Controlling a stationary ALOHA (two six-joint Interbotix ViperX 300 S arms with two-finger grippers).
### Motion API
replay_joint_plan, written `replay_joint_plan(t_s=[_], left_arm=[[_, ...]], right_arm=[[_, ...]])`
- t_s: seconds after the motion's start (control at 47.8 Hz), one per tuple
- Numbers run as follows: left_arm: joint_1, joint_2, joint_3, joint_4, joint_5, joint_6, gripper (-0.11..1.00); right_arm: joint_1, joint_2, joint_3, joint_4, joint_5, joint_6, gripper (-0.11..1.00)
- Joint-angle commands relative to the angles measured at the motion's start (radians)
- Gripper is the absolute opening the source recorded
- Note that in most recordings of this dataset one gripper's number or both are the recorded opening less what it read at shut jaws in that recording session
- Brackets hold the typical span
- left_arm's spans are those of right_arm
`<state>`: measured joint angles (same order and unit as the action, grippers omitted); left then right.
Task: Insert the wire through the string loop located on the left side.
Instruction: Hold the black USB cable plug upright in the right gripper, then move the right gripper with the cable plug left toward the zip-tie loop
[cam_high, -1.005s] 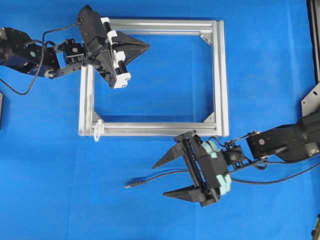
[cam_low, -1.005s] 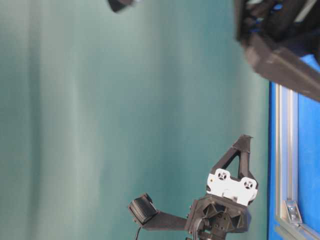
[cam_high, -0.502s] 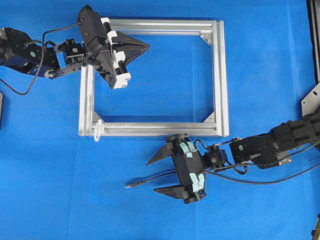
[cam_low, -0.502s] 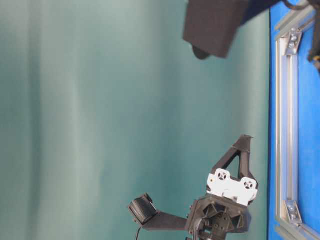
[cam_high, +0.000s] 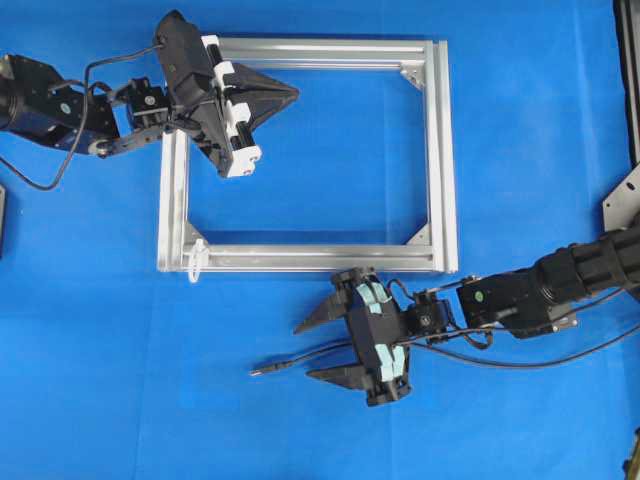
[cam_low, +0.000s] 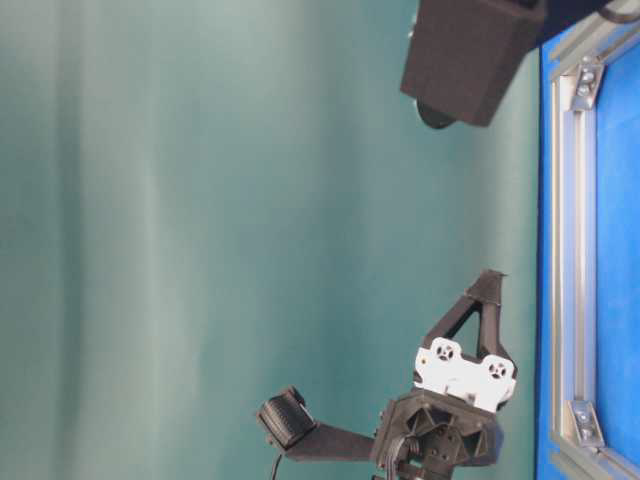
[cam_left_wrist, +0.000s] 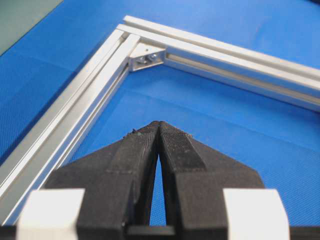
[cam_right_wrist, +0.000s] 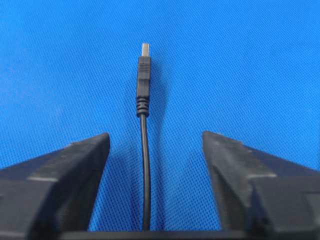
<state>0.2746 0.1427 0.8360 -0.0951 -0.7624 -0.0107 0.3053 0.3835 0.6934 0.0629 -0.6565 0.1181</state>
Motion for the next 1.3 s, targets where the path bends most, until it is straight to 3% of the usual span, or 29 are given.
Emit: replay_joint_plan(t_s=[0.0, 0.147, 0.251, 0.712, 1.277], left_arm=[[-0.003, -0.029, -0.006, 0.002, -0.005, 0.000, 0.00], [-0.002, -0.029, -0.006, 0.002, -0.005, 0.000, 0.00], [-0.002, -0.029, -0.005, 0.002, -0.005, 0.000, 0.00], [-0.003, -0.031, -0.005, 0.002, -0.005, 0.000, 0.00], [-0.002, -0.038, 0.005, 0.002, -0.005, 0.000, 0.00]], right_arm=[[0.005, -0.014, -0.011, -0.002, -0.008, -0.006, 0.59], [0.005, -0.012, -0.011, -0.002, 0.005, -0.009, 0.18], [0.002, -0.012, -0.012, -0.002, 0.015, -0.009, 0.01], [-0.002, -0.035, -0.014, -0.003, 0.017, -0.003, 0.00], [-0.002, -0.279, -0.017, -0.003, 0.183, -0.009, 0.00]])
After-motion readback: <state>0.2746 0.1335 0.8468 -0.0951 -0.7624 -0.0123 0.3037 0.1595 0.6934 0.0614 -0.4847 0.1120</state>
